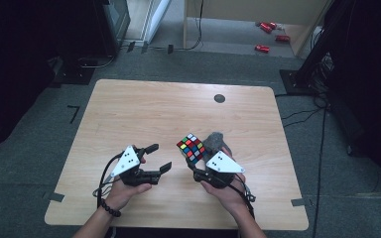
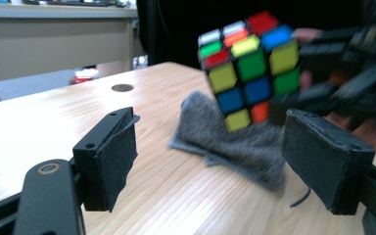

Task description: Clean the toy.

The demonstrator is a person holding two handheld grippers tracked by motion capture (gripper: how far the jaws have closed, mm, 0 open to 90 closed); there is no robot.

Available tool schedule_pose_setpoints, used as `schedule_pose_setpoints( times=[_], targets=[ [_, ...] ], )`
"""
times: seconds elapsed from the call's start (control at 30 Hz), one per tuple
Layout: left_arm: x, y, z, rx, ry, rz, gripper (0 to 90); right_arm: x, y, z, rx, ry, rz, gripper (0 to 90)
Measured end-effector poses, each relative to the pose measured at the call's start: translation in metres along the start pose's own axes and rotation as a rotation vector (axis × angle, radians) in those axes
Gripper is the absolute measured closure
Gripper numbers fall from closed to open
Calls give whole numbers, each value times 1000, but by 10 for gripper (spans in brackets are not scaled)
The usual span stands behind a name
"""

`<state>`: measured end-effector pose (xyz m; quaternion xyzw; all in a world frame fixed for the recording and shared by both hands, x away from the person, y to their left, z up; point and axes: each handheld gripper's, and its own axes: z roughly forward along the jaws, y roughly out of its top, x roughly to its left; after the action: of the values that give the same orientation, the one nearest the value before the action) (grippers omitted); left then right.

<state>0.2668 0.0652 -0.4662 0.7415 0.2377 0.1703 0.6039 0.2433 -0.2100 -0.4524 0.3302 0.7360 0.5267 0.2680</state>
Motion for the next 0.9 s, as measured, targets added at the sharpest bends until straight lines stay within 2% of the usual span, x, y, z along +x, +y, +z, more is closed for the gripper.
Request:
schedule_pose_setpoints(
  times=[0.27,0.4,0.57,0.7,0.8,0.9],
  targets=[
    [-15,-6,9,66,46,163,203,6,9,-3,41,70,100,343],
    [-22,-8,12,72,54,222,193,8,12,-3,71,108,148,343],
    [-27,-10,14,85,86,301,192,11,13,-1,107,138,180,343],
    [-31,-13,16,85,93,349,184,14,15,0,129,161,206,343],
    [-33,-14,17,83,107,373,177,15,16,2,159,191,234,342],
    [-33,-14,18,82,117,385,171,16,15,4,181,194,243,342]
  ],
)
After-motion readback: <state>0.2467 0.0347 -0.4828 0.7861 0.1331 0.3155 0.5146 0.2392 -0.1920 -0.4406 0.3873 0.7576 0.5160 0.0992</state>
